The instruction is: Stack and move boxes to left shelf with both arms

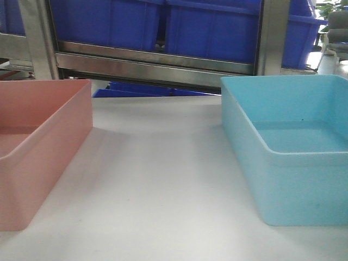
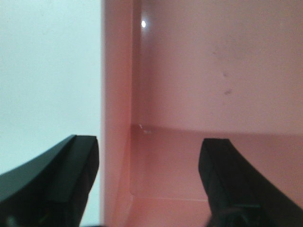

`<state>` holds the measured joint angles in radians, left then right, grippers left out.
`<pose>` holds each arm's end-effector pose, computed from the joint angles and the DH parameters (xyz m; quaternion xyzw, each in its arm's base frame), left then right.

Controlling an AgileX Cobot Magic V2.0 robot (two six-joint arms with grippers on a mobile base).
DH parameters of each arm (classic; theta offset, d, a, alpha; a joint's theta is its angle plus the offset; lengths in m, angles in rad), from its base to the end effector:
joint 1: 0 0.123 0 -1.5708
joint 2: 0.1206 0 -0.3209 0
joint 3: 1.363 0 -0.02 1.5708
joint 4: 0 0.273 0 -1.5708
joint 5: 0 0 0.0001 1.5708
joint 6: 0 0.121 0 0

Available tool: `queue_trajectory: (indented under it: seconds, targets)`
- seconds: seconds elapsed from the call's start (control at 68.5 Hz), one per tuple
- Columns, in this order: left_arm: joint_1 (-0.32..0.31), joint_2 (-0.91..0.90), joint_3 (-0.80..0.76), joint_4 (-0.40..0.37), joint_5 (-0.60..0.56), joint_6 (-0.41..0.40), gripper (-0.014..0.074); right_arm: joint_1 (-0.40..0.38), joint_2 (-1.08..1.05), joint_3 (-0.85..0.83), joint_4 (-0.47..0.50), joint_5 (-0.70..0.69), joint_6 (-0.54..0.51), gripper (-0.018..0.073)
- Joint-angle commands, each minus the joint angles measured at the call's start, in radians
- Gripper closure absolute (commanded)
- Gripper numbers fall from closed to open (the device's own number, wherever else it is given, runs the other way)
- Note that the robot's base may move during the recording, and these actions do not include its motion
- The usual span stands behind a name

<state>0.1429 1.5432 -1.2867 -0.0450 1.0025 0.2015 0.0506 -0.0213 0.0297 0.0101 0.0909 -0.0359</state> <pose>0.3463 0.0452 0.3048 0.0206 0.9797 0.0133 0.1988 0.0722 0.0038 0.1947 -0.0275 0.7108 0.0090 0.7028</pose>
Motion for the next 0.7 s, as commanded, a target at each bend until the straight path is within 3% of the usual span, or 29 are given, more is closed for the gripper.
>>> queue_trajectory:
  seconds: [0.0,0.219,0.453,0.687]
  targets:
    - [0.02,0.041,-0.093,0.005,0.009,0.002,0.0221,0.003,-0.009,-0.019,-0.003,-0.081,-0.011,0.0529]
    - [0.067,0.2,-0.195,0.007,0.03,0.002,0.0222,0.003,-0.009,-0.019,-0.003,-0.081,-0.011,0.0529]
    - [0.083,0.291,-0.199,-0.02,0.013,0.002,0.0234,0.003,-0.009,-0.019,-0.003,-0.081,-0.011,0.0529]
    - [0.083,0.331,-0.199,-0.024,0.011,0.002,0.0421,0.003,-0.009,-0.019,-0.003,-0.081,-0.011,0.0529]
